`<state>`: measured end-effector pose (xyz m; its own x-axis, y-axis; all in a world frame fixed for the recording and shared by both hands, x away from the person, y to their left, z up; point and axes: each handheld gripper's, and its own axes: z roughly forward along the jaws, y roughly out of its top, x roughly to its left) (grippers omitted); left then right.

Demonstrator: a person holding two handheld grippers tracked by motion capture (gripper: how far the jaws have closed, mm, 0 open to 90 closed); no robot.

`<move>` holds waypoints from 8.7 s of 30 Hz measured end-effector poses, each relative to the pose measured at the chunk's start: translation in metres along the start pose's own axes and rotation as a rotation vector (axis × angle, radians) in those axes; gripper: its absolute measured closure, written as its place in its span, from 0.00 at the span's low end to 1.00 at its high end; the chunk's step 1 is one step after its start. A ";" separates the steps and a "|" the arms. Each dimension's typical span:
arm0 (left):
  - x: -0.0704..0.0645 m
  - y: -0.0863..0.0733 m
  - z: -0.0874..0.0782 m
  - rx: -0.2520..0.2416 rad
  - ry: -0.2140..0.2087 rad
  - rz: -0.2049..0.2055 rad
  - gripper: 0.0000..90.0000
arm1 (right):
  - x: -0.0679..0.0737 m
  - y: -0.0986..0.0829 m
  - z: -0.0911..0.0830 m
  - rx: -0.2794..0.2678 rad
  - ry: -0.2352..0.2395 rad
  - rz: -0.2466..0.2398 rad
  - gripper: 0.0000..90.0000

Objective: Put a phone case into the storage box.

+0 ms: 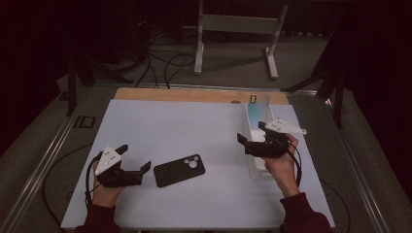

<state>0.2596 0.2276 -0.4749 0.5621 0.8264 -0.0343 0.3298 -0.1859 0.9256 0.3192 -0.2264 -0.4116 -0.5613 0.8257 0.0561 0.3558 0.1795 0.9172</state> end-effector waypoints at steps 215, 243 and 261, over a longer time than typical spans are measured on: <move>-0.107 0.075 0.093 0.172 -0.304 0.250 0.16 | 0.037 0.003 0.024 0.082 0.338 0.228 0.60; -0.110 0.073 0.102 0.190 -0.476 0.208 0.10 | 0.068 0.012 0.020 0.059 0.523 0.063 0.95; -0.100 0.071 0.095 0.151 -0.530 0.197 0.76 | 0.059 0.015 0.012 0.049 0.510 -0.025 0.81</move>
<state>0.2988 0.0819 -0.4414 0.9138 0.3968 -0.0868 0.2630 -0.4151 0.8709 0.3000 -0.1683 -0.3991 -0.8590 0.4570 0.2308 0.3651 0.2308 0.9019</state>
